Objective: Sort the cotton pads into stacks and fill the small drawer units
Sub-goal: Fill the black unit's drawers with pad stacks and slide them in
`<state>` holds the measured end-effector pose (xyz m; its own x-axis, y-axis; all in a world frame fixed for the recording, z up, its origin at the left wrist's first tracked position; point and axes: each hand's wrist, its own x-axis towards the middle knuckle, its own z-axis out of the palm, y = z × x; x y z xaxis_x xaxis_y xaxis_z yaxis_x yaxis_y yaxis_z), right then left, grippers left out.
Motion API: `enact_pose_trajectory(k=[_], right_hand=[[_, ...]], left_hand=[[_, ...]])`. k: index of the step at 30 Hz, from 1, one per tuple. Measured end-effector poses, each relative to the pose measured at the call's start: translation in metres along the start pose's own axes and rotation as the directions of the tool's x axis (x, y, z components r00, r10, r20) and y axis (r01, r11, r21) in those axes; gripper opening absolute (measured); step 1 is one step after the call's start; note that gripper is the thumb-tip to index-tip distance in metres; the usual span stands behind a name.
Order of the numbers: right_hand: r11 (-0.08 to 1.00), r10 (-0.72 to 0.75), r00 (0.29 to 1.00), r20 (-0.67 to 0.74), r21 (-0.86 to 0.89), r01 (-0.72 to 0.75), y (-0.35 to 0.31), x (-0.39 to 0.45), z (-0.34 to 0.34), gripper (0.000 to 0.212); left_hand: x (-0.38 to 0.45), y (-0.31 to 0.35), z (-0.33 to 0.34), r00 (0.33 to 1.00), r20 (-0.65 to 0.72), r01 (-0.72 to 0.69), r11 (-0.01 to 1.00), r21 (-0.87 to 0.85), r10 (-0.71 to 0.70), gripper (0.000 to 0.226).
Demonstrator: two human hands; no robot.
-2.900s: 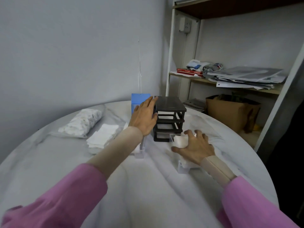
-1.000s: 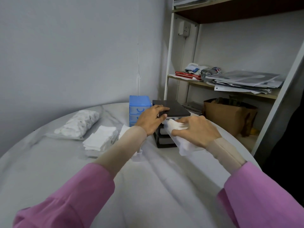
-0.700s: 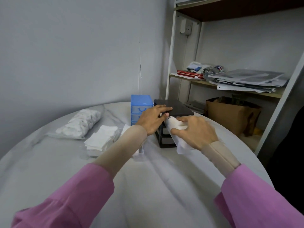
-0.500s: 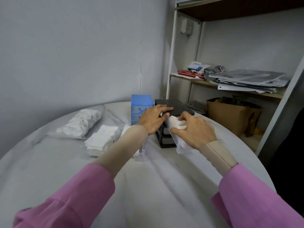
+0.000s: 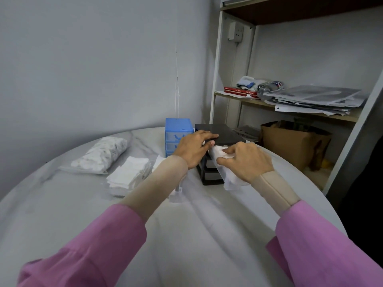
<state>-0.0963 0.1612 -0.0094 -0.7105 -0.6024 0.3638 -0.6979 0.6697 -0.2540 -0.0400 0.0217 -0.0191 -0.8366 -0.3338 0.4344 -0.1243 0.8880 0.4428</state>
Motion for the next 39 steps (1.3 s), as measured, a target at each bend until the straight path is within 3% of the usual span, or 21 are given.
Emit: enact_pose_trajectory(k=[4, 12, 18, 23, 33, 37, 39], right_hand=[[1.000, 0.016, 1.000, -0.027, 0.000, -0.016, -0.007, 0.003, 0.003, 0.045], [0.972, -0.109, 0.993, 0.053, 0.214, 0.095, 0.019, 0.001, -0.005, 0.048], [0.918, -0.217, 0.975, 0.053, 0.350, 0.185, 0.044, 0.000, -0.010, 0.043], [0.805, -0.239, 0.965, 0.109, 0.577, 0.135, 0.066, 0.004, -0.016, 0.052], [0.730, -0.462, 0.820, 0.337, 0.670, 0.135, 0.084, 0.010, -0.001, 0.099], [0.760, -0.513, 0.725, 0.459, 0.635, 0.136, 0.093, 0.016, -0.001, 0.093], [0.777, -0.507, 0.730, 0.458, 0.609, 0.158, 0.094, 0.020, -0.002, 0.090]], left_hand=[[-0.001, 0.000, 0.001, 1.000, -0.002, -0.001, 1.000, 0.008, 0.001, 0.036], [-0.001, -0.002, 0.003, 1.000, 0.030, 0.003, 1.000, -0.018, -0.003, 0.037], [-0.005, -0.001, 0.011, 0.999, 0.036, 0.041, 0.941, -0.335, -0.030, 0.041], [-0.015, 0.011, 0.003, 1.000, -0.003, 0.019, 0.846, -0.532, -0.025, 0.040], [-0.034, 0.009, -0.004, 0.955, 0.290, 0.025, 0.958, -0.286, 0.062, 0.091], [-0.034, 0.010, -0.011, 0.911, 0.401, 0.009, 0.970, -0.243, 0.092, 0.104], [-0.033, 0.008, -0.011, 0.901, 0.426, 0.000, 0.982, -0.191, 0.083, 0.104]])
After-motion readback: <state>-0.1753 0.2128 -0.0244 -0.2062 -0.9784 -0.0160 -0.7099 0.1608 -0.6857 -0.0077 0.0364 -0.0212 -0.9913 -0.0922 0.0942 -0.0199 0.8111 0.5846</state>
